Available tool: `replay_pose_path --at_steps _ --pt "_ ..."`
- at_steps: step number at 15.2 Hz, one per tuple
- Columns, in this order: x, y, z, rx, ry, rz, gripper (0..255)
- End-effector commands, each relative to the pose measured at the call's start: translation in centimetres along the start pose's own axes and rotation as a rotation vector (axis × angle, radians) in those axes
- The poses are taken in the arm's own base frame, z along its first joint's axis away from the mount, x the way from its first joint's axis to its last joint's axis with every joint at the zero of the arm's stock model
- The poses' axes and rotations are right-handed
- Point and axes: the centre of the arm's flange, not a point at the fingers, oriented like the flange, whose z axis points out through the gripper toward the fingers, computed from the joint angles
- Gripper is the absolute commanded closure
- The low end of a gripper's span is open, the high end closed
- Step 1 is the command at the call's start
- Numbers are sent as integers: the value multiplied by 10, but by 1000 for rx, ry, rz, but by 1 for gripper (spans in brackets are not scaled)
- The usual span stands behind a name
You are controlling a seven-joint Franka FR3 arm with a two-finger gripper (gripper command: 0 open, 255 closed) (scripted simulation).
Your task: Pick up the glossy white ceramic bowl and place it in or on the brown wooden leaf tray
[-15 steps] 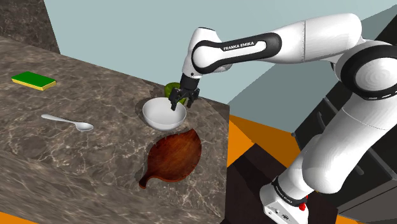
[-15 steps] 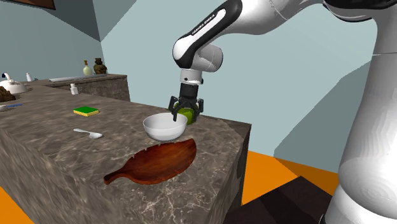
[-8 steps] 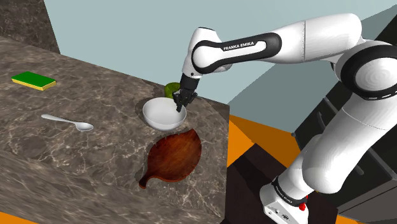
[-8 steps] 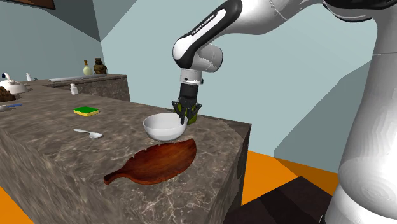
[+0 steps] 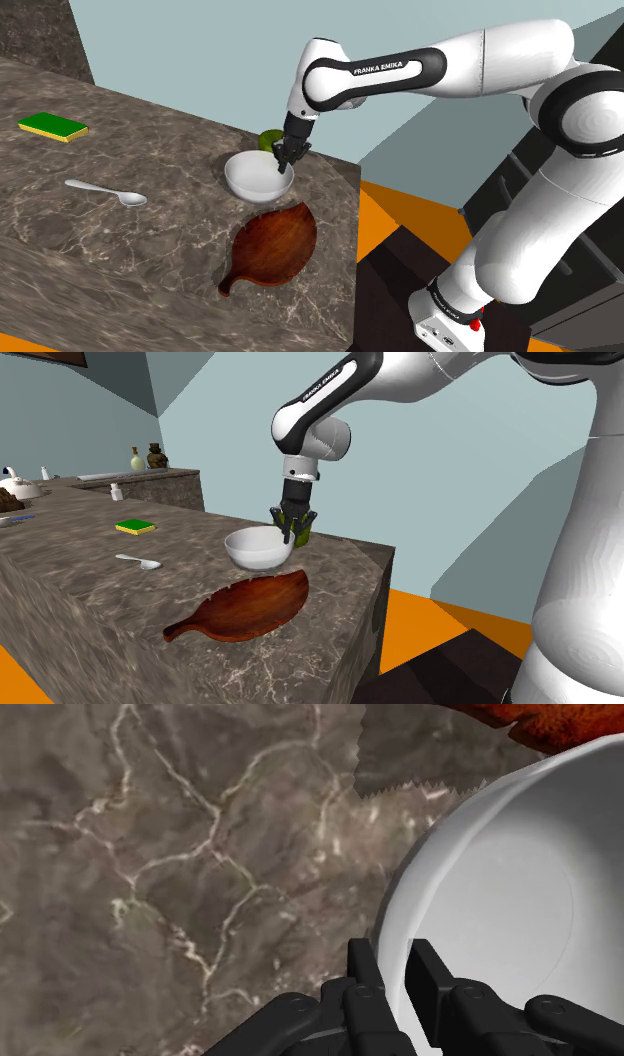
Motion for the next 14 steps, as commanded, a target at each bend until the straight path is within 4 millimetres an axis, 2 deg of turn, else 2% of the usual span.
replay_pose_path --at_steps 1,14 --pt "0 -2 -10 0 0 0 255" --pt "-4 -16 -78 0 0 0 255"
